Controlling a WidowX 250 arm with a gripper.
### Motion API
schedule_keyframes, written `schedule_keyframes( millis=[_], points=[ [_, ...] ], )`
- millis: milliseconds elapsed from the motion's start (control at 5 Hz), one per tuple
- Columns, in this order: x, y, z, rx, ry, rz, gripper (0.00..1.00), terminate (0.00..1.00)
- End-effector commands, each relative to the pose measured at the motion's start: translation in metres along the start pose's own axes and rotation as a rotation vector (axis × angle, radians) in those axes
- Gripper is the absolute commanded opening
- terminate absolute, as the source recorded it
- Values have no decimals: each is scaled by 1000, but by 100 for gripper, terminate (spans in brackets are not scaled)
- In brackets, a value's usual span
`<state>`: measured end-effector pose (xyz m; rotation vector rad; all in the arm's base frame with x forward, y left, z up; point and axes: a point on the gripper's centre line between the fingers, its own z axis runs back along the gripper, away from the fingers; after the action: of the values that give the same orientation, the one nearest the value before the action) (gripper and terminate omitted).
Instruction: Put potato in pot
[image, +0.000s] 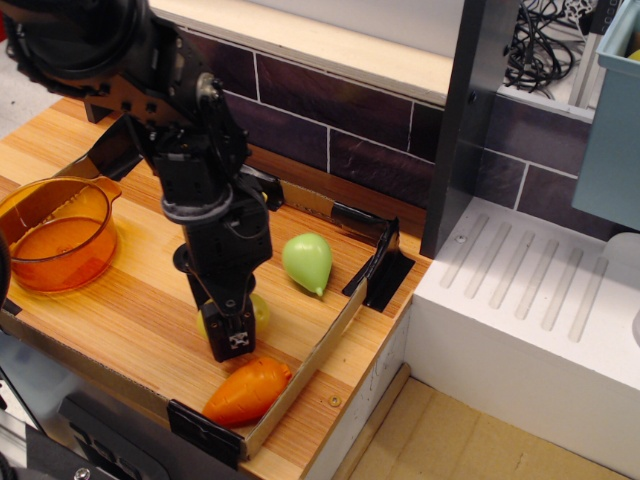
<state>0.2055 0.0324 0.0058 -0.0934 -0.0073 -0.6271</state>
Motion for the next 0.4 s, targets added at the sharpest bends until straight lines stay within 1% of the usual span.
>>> schedule_keyframes(
  millis=[0,200],
  points=[
    [-16,34,75,42,-113,106,0,0],
    [-41,54,80,34,-140,172,0,0]
  ],
)
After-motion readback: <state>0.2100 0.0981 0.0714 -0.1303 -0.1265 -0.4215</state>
